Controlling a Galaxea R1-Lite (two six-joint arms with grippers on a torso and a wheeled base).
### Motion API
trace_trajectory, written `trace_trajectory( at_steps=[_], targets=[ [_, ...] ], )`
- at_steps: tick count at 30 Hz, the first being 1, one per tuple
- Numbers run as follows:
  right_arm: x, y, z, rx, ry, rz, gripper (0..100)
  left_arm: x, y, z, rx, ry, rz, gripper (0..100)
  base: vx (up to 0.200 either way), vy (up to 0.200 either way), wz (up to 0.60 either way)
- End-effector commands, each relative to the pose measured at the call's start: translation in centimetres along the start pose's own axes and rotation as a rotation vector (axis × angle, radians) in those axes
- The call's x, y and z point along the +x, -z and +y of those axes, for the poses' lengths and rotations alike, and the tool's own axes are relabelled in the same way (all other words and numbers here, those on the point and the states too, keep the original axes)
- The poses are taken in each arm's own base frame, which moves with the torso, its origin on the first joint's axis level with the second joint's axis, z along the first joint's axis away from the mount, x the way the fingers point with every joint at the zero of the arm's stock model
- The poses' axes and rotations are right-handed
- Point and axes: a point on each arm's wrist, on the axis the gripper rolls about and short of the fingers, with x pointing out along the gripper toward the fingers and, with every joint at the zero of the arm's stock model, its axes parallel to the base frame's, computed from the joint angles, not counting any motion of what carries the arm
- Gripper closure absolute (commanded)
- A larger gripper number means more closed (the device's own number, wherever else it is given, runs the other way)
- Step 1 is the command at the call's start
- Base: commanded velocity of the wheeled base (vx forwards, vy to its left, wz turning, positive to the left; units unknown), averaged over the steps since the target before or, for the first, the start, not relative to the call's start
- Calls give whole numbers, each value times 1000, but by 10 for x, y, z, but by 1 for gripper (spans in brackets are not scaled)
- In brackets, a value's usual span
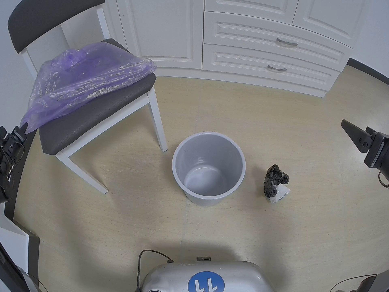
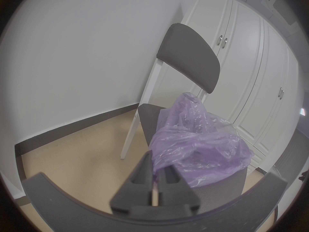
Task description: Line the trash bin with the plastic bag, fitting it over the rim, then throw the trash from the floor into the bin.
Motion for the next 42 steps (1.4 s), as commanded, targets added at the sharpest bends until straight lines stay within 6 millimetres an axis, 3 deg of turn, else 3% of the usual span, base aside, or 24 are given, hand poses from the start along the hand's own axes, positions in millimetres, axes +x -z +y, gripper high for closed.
trace_trajectory(
  at_steps=[1, 8, 12, 15, 17, 21, 25, 26, 28, 30, 32, 33, 38, 42],
  targets=[
    [0, 0, 0, -1, 3, 1, 0, 2, 4, 4, -4, -6, 6, 100, 0, 0, 0],
    [0, -14, 3, -3, -11, -42, 0, -5, -1, -1, 28, 30, -53, 100, 0, 0, 0],
    [6, -28, 22, -11, -44, -67, 0, -21, -13, -20, 60, 73, -76, 100, 0, 0, 0],
    [4, -27, 22, -3, -41, -68, 0, -26, -19, -27, 65, 82, -85, 100, 0, 0, 0],
    [-1, -23, 18, 0, -36, -62, 0, -42, -28, -54, 61, 109, -68, 100, 0, 0, 0],
    [-3, -22, 17, -5, -33, -61, 0, -50, -35, -81, 73, 149, -43, 100, 0, 0, 0],
    [-2, -16, 16, -16, -30, -41, 0, -49, -44, -94, 170, 168, -43, 100, 0, 0, 0],
    [-1, -12, 16, -25, -25, -27, 0, -53, -48, -110, 202, 195, -18, 100, 0, 0, 0],
    [0, -10, 17, -28, -25, -22, 0, -55, -48, -117, 203, 205, 10, 100, 0, 0, 0],
    [0, -6, 18, -39, -37, -5, 0, -66, -46, -138, 207, 230, 92, 100, 0, 0, 0],
    [0, -6, 18, -39, -37, -5, 0, -66, -46, -138, 207, 230, 92, 100, 0, 0, 0],
    [1, -4, 30, -82, -95, 10, 0, -74, -52, -157, 237, 263, 141, 100, 0, 0, 0],
    [14, -11, 44, -154, -119, 4, 0, -81, -59, -176, 254, 292, 188, 100, 0, 0, 0],
    [7, 10, 41, -178, -162, 63, 0, -89, -44, -173, 238, 293, 248, 100, 0, 0, 0]
  ],
)
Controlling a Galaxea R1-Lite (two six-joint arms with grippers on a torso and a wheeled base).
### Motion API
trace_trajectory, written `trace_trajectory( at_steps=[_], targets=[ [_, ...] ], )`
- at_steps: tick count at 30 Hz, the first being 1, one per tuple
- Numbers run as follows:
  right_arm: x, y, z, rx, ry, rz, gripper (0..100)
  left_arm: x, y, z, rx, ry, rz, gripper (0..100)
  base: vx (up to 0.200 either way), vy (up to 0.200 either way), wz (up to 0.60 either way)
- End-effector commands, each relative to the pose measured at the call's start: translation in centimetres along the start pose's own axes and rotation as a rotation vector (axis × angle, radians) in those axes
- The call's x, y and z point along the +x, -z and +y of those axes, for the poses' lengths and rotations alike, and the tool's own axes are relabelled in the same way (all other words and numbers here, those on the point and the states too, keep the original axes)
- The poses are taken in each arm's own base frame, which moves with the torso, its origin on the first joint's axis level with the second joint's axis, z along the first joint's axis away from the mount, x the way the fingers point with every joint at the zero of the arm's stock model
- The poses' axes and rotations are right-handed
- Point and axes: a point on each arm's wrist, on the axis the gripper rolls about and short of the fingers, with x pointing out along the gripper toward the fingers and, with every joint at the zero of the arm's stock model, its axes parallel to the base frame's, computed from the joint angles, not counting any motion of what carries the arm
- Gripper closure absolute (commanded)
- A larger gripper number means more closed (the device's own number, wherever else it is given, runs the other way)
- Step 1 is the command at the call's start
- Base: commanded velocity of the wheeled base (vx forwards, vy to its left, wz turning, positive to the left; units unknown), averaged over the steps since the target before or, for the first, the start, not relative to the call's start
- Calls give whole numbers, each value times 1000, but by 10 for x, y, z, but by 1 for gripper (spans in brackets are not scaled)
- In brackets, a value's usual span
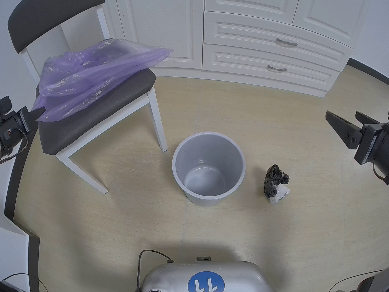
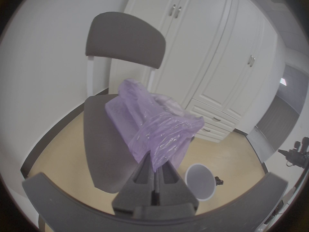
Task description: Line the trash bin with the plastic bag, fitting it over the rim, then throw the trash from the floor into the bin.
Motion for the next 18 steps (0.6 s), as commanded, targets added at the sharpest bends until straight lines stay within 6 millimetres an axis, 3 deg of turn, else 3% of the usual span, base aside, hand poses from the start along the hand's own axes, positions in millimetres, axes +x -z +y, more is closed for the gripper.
trace_trajectory(
  at_steps=[1, 6, 18],
  targets=[
    [3, 27, 11, -61, -73, 88, 0, -17, -9, -25, 51, 75, -44, 100, 0, 0, 0],
    [-3, 30, 14, -66, -99, 92, 0, -20, -8, -36, 62, 117, -48, 100, 0, 0, 0],
    [1, 56, 34, -93, -176, 147, 0, -57, -9, -72, 91, 257, -98, 100, 0, 0, 0]
  ],
)
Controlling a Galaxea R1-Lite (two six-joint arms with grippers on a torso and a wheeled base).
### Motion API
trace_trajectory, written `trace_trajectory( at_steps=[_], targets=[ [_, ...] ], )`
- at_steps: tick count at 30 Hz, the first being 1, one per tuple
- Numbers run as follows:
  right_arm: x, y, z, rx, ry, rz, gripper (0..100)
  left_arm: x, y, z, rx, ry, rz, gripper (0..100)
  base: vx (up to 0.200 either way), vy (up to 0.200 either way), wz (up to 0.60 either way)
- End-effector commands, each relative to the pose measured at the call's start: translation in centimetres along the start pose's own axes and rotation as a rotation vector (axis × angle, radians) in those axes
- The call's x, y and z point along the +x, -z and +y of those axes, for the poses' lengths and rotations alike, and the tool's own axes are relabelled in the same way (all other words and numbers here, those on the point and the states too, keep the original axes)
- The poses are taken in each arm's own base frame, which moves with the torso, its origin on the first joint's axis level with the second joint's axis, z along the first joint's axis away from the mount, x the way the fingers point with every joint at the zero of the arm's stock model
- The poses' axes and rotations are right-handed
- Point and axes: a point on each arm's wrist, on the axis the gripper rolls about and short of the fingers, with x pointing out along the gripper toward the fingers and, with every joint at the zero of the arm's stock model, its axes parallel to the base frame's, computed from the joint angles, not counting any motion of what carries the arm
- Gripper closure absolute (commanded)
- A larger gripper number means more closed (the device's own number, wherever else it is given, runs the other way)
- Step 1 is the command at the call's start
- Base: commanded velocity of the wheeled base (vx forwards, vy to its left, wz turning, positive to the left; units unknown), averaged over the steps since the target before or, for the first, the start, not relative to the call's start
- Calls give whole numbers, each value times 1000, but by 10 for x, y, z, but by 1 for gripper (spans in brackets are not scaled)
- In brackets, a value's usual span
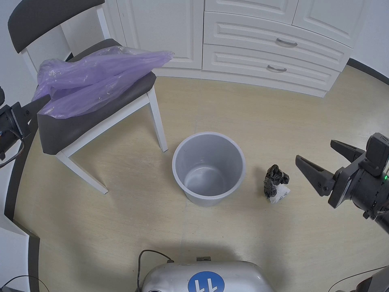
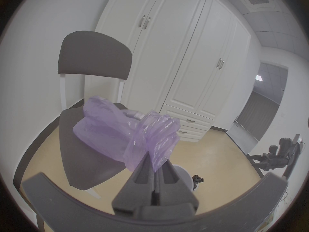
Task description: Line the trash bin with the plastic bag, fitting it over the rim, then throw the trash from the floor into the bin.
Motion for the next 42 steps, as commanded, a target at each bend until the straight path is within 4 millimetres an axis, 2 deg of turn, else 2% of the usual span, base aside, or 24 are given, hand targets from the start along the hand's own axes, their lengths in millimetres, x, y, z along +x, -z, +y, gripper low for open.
trace_trajectory(
  at_steps=[1, 18, 31, 42],
  targets=[
    [7, 15, 10, -31, -20, 39, 0, -15, -4, -16, 15, 53, -34, 100, 0, 0, 0],
    [1, 11, 10, -18, -13, 14, 0, -23, 4, -44, 4, 220, -19, 100, 0, 0, 0],
    [12, 16, 16, 11, -19, 45, 0, -40, 7, -65, -6, 353, -5, 100, 0, 0, 0],
    [29, 24, 27, 30, -21, 27, 0, -51, 14, -78, -16, 465, 7, 100, 0, 0, 0]
  ],
)
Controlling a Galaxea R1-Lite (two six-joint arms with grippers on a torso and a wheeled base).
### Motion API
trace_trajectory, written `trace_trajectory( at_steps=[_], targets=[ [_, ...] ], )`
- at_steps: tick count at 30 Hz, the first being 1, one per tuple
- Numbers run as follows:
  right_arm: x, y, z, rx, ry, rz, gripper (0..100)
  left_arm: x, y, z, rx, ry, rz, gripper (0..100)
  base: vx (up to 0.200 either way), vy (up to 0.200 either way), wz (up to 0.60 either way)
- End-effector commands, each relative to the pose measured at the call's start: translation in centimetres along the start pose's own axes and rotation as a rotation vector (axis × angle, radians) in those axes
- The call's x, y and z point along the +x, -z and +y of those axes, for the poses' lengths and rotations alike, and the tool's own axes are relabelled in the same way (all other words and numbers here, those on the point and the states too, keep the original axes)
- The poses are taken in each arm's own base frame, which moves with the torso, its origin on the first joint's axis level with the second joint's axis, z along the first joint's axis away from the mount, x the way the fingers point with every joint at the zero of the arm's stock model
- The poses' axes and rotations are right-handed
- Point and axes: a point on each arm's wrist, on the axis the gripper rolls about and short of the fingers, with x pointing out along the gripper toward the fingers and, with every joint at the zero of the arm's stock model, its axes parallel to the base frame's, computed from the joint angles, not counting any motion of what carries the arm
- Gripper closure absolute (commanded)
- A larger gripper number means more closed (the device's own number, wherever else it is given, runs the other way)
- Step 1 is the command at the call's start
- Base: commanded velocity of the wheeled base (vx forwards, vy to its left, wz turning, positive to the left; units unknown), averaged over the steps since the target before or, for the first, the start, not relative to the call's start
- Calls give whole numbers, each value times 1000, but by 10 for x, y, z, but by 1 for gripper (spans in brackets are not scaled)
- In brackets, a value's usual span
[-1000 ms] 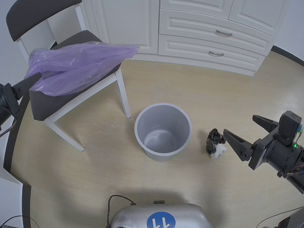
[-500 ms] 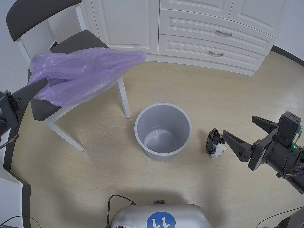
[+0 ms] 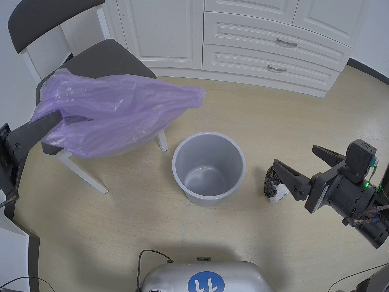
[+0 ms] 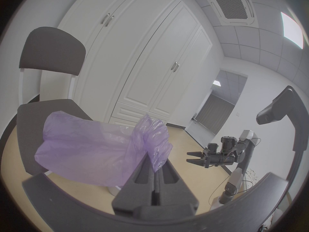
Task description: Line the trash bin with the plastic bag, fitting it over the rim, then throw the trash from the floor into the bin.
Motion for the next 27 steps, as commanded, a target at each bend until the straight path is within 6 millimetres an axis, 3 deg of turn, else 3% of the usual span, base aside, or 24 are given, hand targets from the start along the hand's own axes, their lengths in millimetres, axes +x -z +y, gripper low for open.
trace_trajectory(
  at_steps=[1, 27],
  targets=[
    [9, 11, 5, -23, 3, 41, 0, -4, 1, -6, 1, 35, -3, 100, 0, 0, 0],
    [31, 33, 9, 2, 3, 125, 0, -7, 10, -17, -13, 134, 20, 100, 0, 0, 0]
  ],
)
